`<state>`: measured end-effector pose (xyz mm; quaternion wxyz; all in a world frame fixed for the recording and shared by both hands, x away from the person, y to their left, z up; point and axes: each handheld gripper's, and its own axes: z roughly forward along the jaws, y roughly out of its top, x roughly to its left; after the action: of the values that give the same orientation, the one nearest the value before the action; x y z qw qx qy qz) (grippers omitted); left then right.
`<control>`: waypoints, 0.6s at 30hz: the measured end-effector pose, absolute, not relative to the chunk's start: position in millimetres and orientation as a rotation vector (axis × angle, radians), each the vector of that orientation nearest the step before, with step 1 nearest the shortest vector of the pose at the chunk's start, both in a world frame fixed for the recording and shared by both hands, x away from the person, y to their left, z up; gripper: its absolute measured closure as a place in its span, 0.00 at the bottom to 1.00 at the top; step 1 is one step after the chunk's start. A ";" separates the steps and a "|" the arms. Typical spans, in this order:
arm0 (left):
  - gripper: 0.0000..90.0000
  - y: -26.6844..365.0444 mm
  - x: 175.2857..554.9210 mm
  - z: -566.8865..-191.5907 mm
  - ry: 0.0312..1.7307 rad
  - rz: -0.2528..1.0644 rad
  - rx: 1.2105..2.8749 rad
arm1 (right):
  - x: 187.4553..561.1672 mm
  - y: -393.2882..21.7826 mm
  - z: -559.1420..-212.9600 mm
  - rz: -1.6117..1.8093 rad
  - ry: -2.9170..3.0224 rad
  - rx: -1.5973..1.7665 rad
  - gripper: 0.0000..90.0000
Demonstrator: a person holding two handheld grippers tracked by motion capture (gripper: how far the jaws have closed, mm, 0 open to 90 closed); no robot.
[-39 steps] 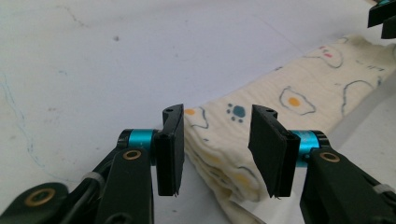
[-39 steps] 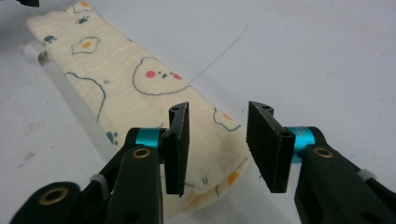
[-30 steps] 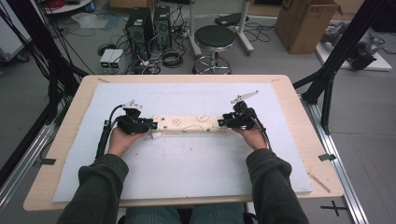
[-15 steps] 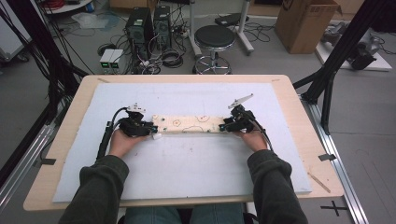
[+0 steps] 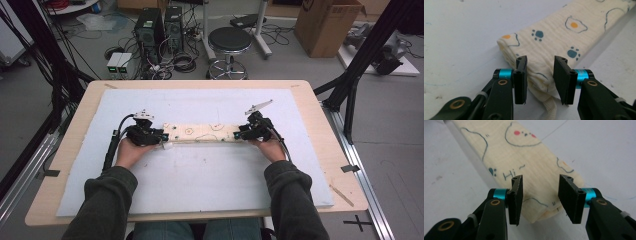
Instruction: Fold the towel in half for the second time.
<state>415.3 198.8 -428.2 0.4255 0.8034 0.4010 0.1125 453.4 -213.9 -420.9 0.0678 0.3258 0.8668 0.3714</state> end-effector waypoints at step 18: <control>0.54 201.2 390.9 -405.4 0.947 0.281 1.915 | 435.3 -220.1 -393.0 1.328 2.476 1.066 0.31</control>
<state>390.9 201.2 -405.4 0.4737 0.7828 0.3869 0.1148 435.3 -220.1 -393.0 0.0684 0.3538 0.8221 0.4408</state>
